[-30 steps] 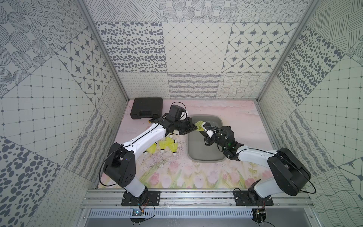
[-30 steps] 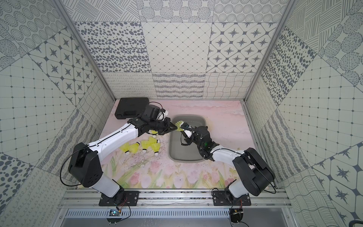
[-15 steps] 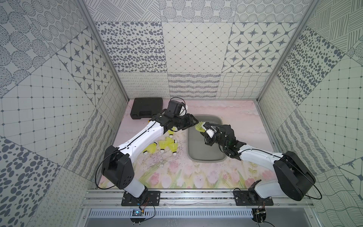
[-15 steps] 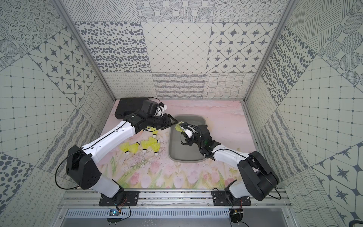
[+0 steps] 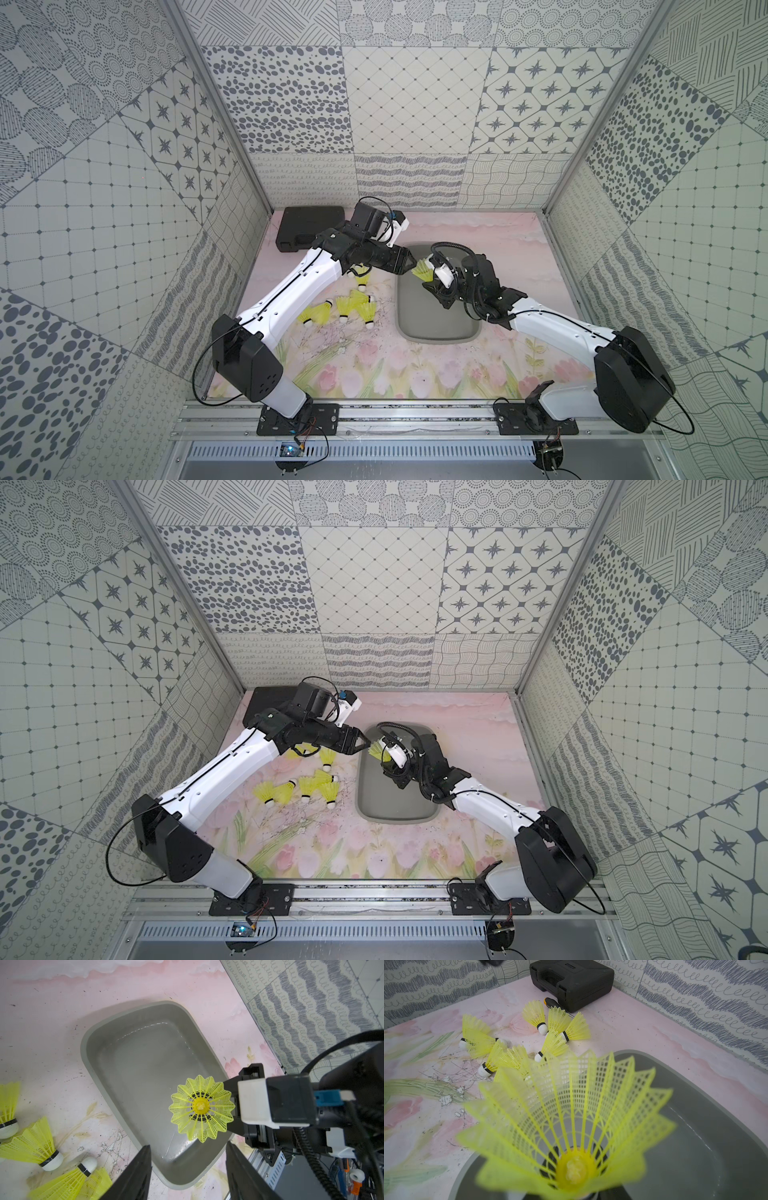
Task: Put the shuttlecocks into the storage box
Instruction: Place the shuttlecock in the storage box.
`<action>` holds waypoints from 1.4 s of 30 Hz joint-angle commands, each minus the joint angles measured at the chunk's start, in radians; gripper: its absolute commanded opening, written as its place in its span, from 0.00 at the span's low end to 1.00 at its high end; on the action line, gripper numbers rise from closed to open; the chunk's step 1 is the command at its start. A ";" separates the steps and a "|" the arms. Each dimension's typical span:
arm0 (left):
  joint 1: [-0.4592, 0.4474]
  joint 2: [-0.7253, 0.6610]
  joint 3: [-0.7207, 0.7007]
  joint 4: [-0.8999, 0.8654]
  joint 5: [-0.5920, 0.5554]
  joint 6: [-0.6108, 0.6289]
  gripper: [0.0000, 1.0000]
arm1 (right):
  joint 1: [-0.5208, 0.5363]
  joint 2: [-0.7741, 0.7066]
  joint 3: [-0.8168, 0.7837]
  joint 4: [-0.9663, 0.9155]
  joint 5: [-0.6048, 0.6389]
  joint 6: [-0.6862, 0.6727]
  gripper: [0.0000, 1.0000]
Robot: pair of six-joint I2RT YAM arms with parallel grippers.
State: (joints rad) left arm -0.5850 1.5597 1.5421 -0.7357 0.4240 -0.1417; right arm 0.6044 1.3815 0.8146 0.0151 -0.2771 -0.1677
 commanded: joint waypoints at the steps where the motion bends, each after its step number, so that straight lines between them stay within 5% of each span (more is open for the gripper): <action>1: -0.014 -0.002 0.006 -0.101 0.089 0.314 0.62 | -0.003 -0.024 0.036 -0.060 -0.053 0.026 0.27; 20: -0.099 0.014 -0.093 0.082 0.090 0.626 0.55 | -0.003 -0.032 0.074 -0.121 -0.101 0.034 0.28; 29: -0.112 0.055 -0.089 0.119 0.027 0.625 0.25 | -0.003 -0.041 0.078 -0.126 -0.109 0.038 0.28; 40: -0.112 0.036 -0.155 0.187 0.016 0.586 0.31 | -0.009 -0.056 0.061 -0.101 -0.106 0.062 0.27; 42: -0.112 0.033 -0.166 0.193 0.039 0.580 0.21 | -0.012 -0.059 0.058 -0.098 -0.103 0.065 0.27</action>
State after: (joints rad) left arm -0.6922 1.6062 1.3975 -0.5812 0.4320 0.4389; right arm 0.5983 1.3609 0.8585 -0.1627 -0.3672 -0.1219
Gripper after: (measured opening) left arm 0.234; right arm 0.284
